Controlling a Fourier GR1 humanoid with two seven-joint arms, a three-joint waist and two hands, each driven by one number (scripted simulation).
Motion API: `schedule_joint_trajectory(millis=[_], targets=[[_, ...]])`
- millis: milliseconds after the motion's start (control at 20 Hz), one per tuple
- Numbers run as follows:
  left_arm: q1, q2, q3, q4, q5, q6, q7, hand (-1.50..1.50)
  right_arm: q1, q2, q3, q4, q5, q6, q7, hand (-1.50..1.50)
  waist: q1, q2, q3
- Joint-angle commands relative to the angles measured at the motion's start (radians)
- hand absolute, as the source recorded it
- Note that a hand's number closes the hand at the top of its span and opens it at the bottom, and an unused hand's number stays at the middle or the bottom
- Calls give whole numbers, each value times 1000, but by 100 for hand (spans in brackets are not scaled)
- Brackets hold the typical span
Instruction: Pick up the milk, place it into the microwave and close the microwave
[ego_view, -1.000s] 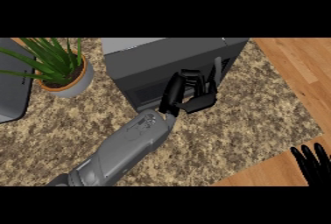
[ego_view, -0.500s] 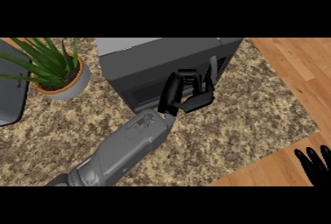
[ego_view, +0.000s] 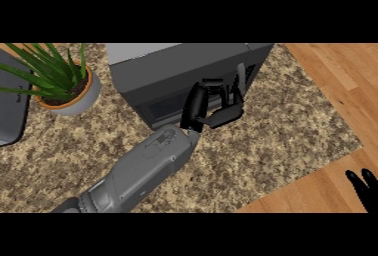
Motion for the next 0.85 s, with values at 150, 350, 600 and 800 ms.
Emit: schedule_joint_trajectory(millis=[150,350,600,800], targets=[[-83,-1,32,80,36,-15,-6,150,34,-15,1,-16,-52,38,3,-150,-30,15,2],[-87,-1,24,88,53,-18,-15,150,42,-26,0,-32,-77,45,17,-150,-30,16,2],[-91,-1,14,106,64,-15,-32,150,48,-44,-11,-50,-100,58,25,-150,-24,15,3],[-93,-1,8,111,80,-19,-42,150,64,-66,-25,-61,-109,64,40,-150,-28,14,2]])
